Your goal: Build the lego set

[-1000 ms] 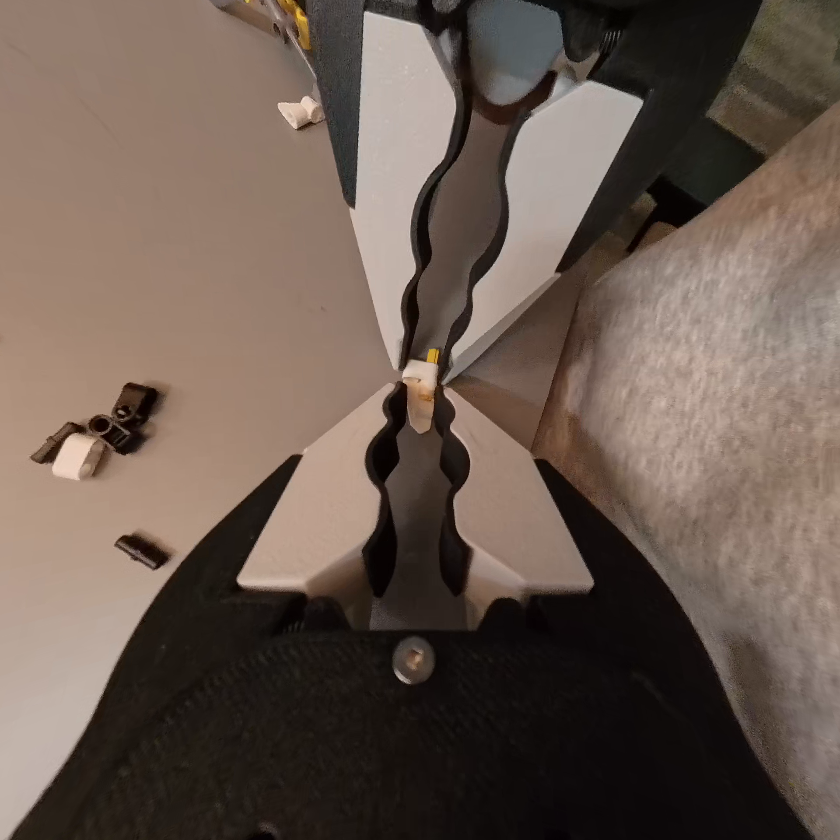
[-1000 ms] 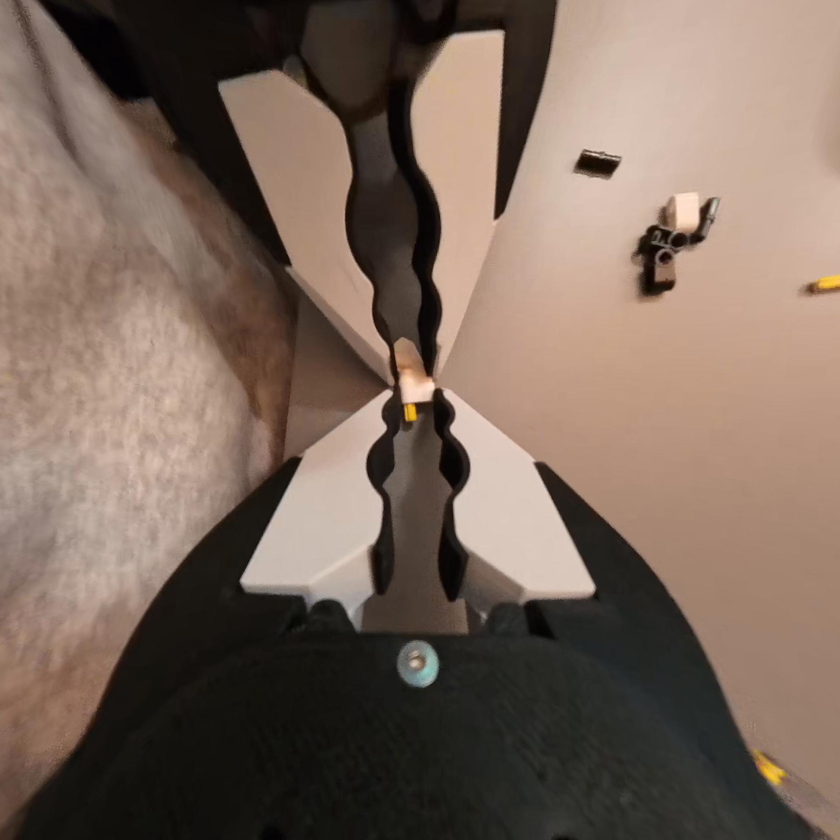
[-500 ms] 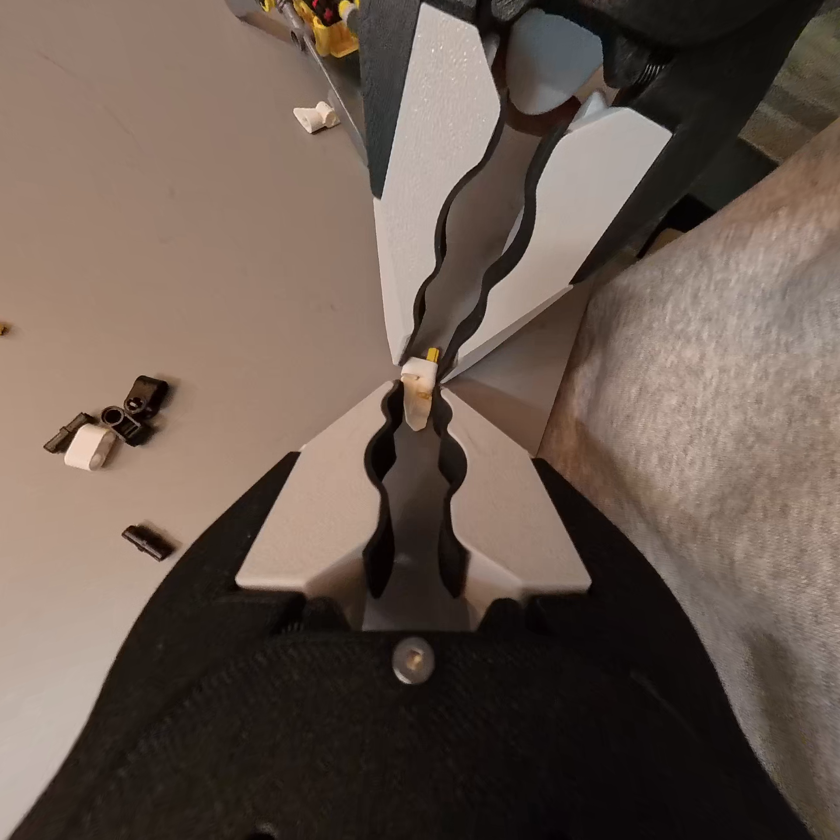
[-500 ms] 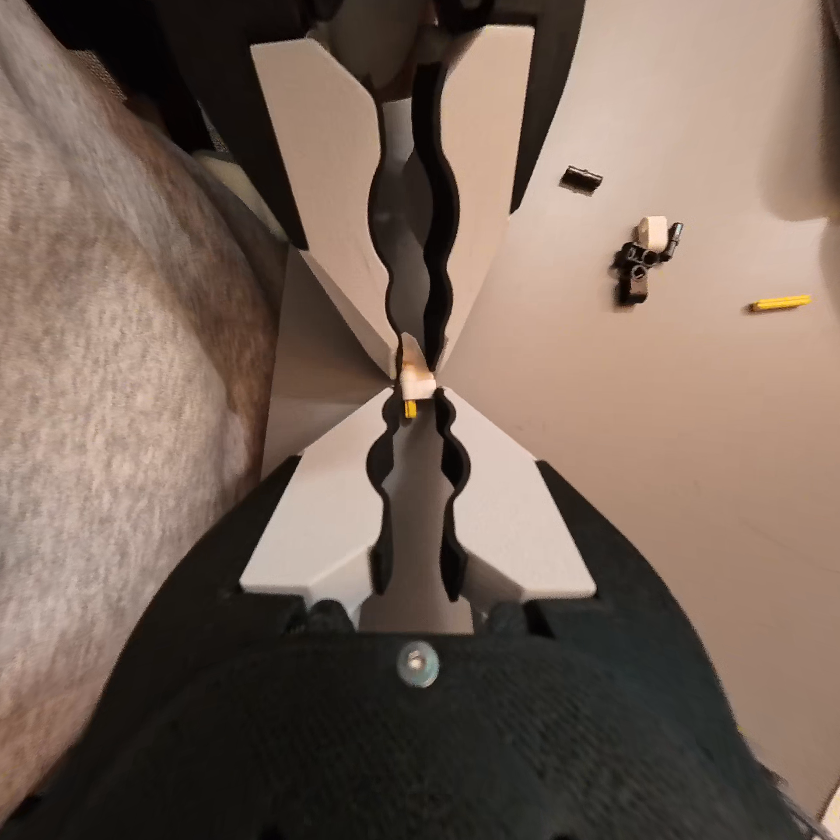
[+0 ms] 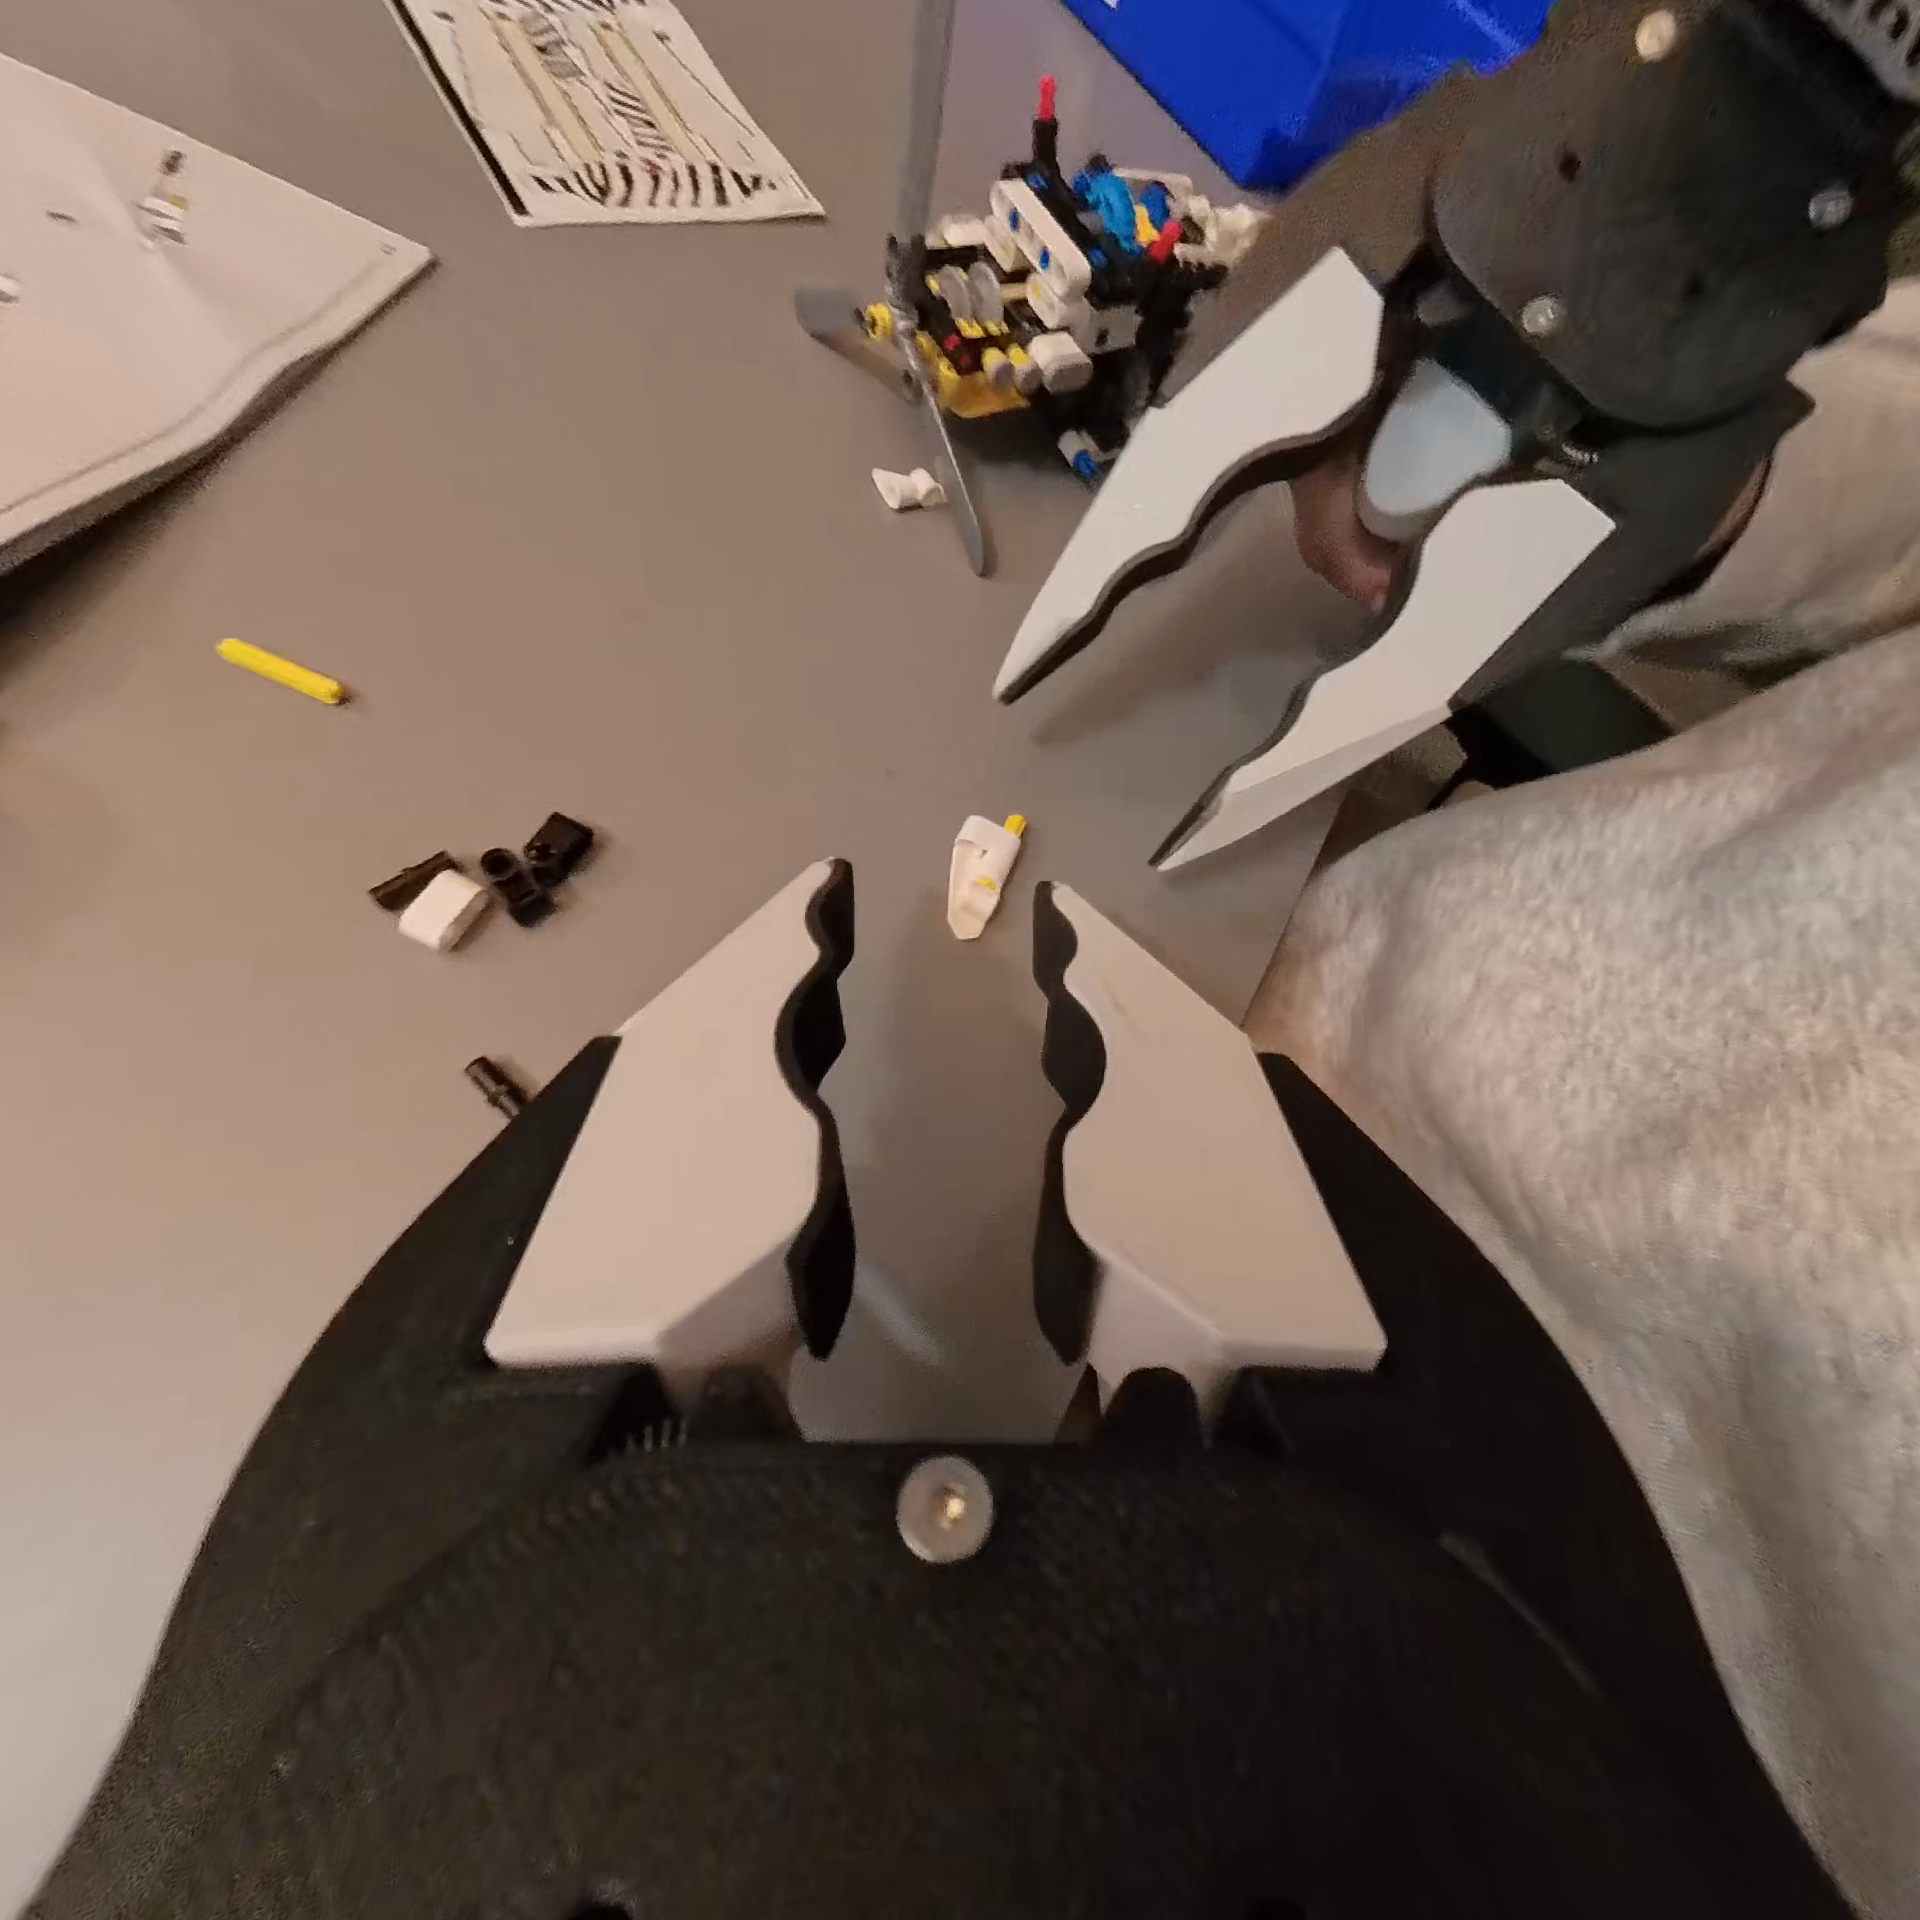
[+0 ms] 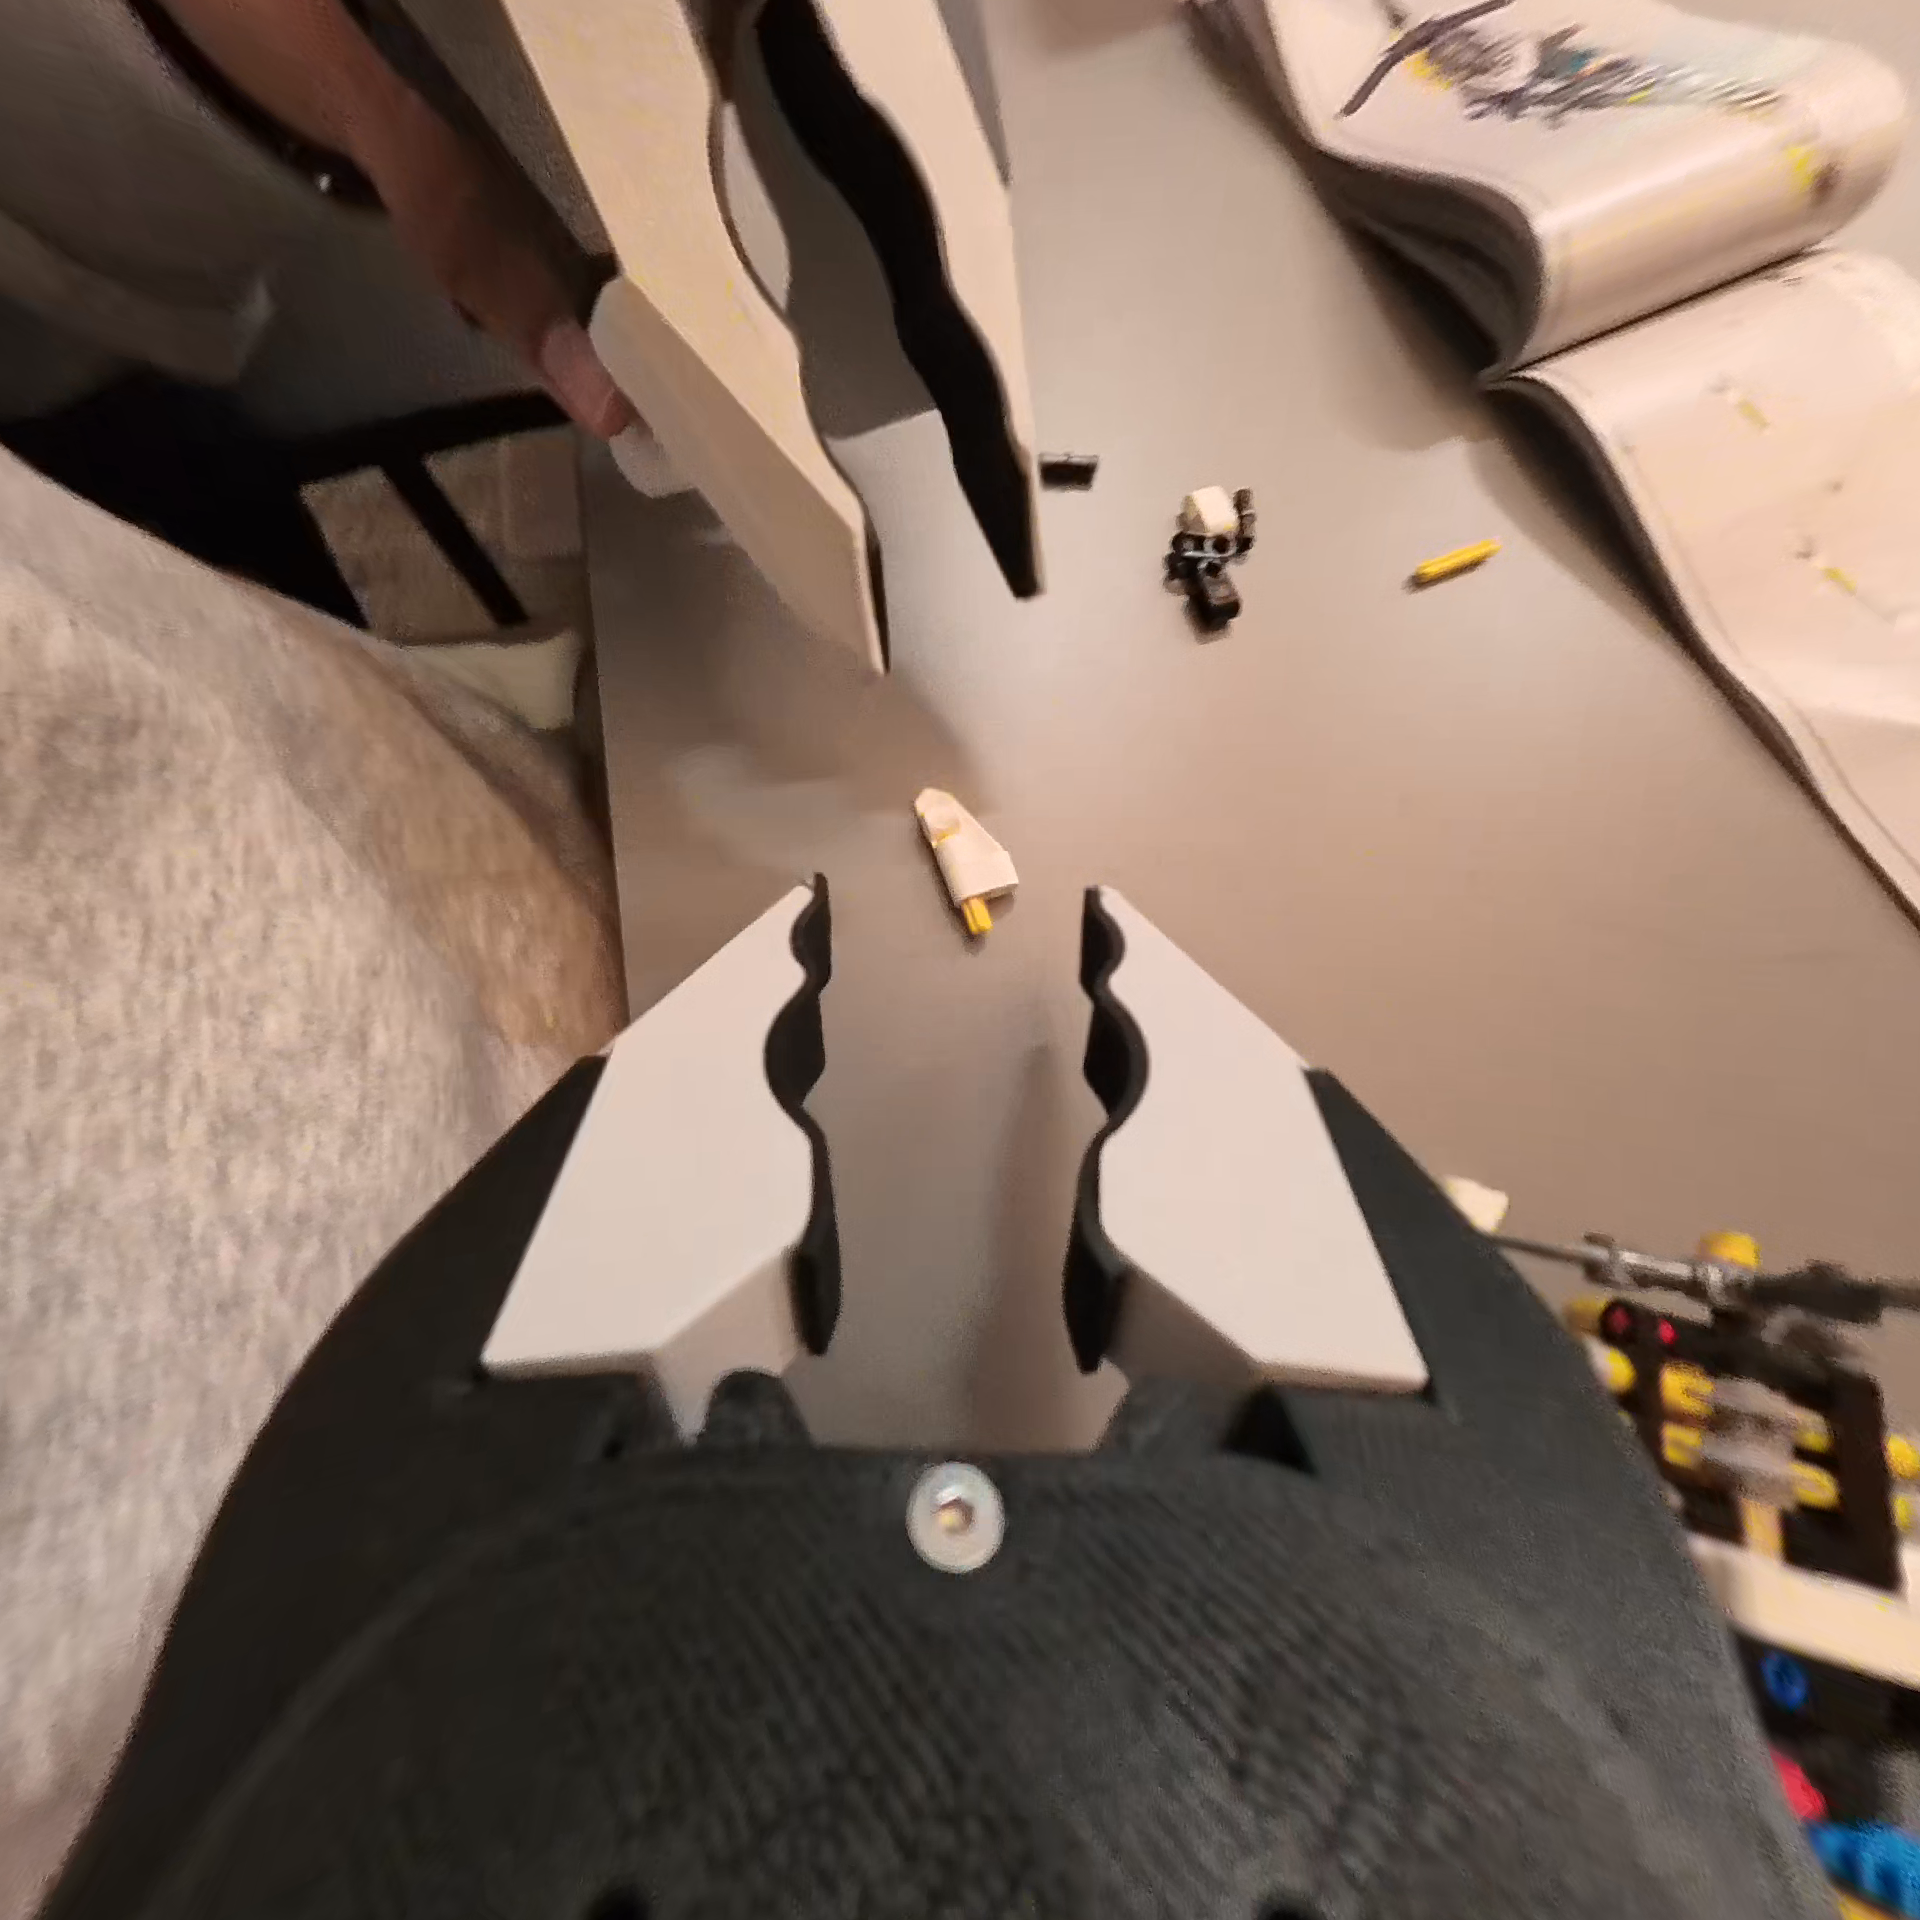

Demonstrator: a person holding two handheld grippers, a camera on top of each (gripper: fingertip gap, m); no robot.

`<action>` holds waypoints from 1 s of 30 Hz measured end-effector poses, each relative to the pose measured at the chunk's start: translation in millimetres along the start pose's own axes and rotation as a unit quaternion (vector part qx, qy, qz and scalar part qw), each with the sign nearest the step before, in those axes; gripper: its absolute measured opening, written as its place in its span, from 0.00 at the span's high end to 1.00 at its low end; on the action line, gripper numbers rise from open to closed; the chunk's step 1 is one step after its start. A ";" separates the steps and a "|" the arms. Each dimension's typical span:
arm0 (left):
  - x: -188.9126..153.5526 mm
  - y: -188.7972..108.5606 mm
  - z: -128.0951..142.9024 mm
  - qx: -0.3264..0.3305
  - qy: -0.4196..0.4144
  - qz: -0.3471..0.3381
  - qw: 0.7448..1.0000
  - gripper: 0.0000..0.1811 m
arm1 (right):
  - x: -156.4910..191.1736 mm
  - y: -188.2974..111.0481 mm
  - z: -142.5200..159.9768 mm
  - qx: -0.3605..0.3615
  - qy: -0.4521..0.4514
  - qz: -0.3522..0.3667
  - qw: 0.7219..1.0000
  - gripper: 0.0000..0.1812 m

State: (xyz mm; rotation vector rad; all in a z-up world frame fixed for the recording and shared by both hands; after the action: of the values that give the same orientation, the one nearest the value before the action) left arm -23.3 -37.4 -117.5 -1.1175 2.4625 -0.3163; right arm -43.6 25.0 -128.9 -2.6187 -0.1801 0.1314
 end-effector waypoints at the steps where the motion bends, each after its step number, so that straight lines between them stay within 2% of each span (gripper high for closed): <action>1: 2.0 -1.9 -1.6 -0.009 -0.003 -0.008 1.000 0.82 | -0.6 -2.9 0.2 -0.013 0.007 0.013 1.000 0.73; 6: 14.8 -5.6 -9.6 -0.061 -0.007 -0.066 0.996 0.81 | 1.0 -8.9 8.6 -0.058 0.026 0.070 0.995 0.63; 8: 15.5 -2.7 -10.0 -0.074 -0.021 -0.070 0.995 0.79 | -0.4 -9.2 10.4 -0.055 0.013 0.095 0.994 0.63; 12: -0.9 8.4 -7.9 -0.080 -0.066 -0.021 0.994 0.62 | -4.8 -10.7 10.3 -0.052 -0.020 0.137 0.989 0.74; 14: -5.0 10.8 -8.3 -0.087 -0.069 -0.015 0.994 0.60 | -4.2 -8.6 12.4 -0.041 -0.031 0.141 0.989 0.76; 19: -2.9 16.0 -1.1 -0.075 -0.054 -0.031 0.995 0.61 | -3.9 -5.5 16.0 -0.024 -0.036 0.140 0.989 0.77; 25: -0.1 15.4 3.3 -0.079 -0.023 -0.065 0.995 0.67 | -9.9 -19.7 3.3 -0.090 0.003 0.145 0.985 0.81; 28: 1.6 17.6 6.2 -0.074 0.006 -0.092 0.993 0.68 | -10.7 -23.3 -1.8 -0.114 0.011 0.134 0.984 0.89; 30: 0.5 18.6 6.9 -0.075 0.021 -0.098 0.992 0.69 | -14.9 -26.4 -5.8 -0.132 0.008 0.145 0.981 0.91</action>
State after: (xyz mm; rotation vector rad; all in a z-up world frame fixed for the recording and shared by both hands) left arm -32.8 -25.9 -130.6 -1.4336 2.4507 -0.2156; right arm -60.3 42.7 -109.9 -2.8965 0.2057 0.1981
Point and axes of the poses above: each gripper's, where its closed fingertips meet, y out along the fingers, z out of its underside, x = y × z across the jaws, the point moved 2 cm from there along -y, back along the fingers, and after that the axes turned 11 degrees about -x, right-handed, at the moved point
